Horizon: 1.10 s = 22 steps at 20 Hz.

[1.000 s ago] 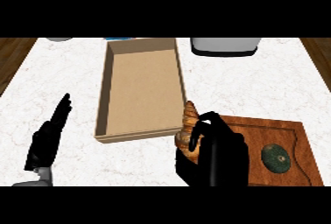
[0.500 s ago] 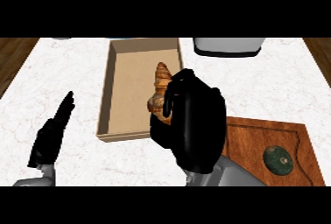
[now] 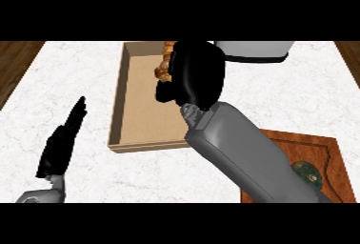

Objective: Pick the croissant from the cutting board and place it in the cardboard box

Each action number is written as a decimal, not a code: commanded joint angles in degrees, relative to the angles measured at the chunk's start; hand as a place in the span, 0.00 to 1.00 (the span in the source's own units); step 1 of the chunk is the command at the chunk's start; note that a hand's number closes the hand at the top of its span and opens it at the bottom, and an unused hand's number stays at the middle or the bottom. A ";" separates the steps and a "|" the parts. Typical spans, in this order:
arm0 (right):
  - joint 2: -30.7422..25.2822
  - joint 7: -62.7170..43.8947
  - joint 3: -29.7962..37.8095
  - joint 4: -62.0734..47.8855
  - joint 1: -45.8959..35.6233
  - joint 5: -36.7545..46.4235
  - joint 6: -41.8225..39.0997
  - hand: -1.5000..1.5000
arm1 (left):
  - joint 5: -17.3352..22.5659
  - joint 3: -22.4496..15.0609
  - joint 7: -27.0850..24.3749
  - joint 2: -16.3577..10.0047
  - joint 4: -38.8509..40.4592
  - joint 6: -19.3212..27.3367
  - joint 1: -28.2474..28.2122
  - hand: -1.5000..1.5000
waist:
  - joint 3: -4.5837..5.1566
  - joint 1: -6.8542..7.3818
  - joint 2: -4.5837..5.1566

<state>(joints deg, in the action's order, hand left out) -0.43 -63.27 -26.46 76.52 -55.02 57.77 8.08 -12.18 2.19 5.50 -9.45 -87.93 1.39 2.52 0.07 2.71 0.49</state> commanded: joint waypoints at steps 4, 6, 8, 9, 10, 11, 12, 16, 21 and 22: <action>0.41 -0.80 1.38 -20.14 -5.72 -8.77 12.25 1.00 | -1.52 -0.71 -1.20 1.18 2.06 1.39 1.20 0.50 | 0.02 1.09 0.57; 0.41 0.86 2.58 -25.66 -8.75 -10.90 13.35 1.00 | 0.44 -0.27 1.72 -0.08 -2.31 -0.91 0.40 0.50 | -0.02 1.66 0.42; 0.41 4.15 4.50 -31.29 -11.98 -14.19 12.75 1.00 | -1.06 -1.01 -0.33 0.84 0.64 0.28 0.93 0.50 | 0.01 1.72 0.71; 0.41 2.40 1.51 -31.53 -8.57 -14.74 16.86 1.00 | -0.07 0.14 -0.16 -0.09 1.45 -0.57 2.74 0.50 | 0.02 1.88 0.76; 0.42 3.52 3.28 -34.77 -11.87 -15.66 15.99 1.00 | -1.32 -1.57 -0.64 1.25 1.18 0.26 2.09 0.50 | 0.01 1.84 0.73; 0.42 1.04 4.29 -34.79 -13.16 -16.63 17.38 1.00 | 0.68 0.94 -1.41 -1.21 1.54 -1.63 1.67 0.50 | 0.03 2.46 0.75; 0.42 3.70 4.65 -35.37 -9.96 -17.86 20.43 0.00 | -2.38 -2.37 -0.98 1.31 0.14 0.65 0.07 0.50 | -0.03 2.18 0.72; 0.42 8.03 5.52 -44.24 -14.17 -21.05 23.33 0.00 | -1.18 -1.37 1.19 0.40 -1.65 -0.37 1.67 0.50 | -0.03 3.22 1.00; 0.42 11.52 4.46 -44.07 -13.72 -24.64 34.18 0.00 | -1.11 -1.69 0.51 0.59 -1.13 -0.78 2.38 0.50 | -0.05 3.79 1.05; 0.42 12.02 5.25 -43.55 -13.88 -24.05 37.50 0.00 | -0.21 -0.89 0.87 -0.89 -0.47 -2.46 2.45 0.50 | -0.05 3.43 1.02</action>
<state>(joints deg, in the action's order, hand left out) -0.21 -51.42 -21.77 33.86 -67.95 35.33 35.73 -12.87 0.98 6.24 -9.25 -88.39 0.26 4.80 0.03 5.96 1.53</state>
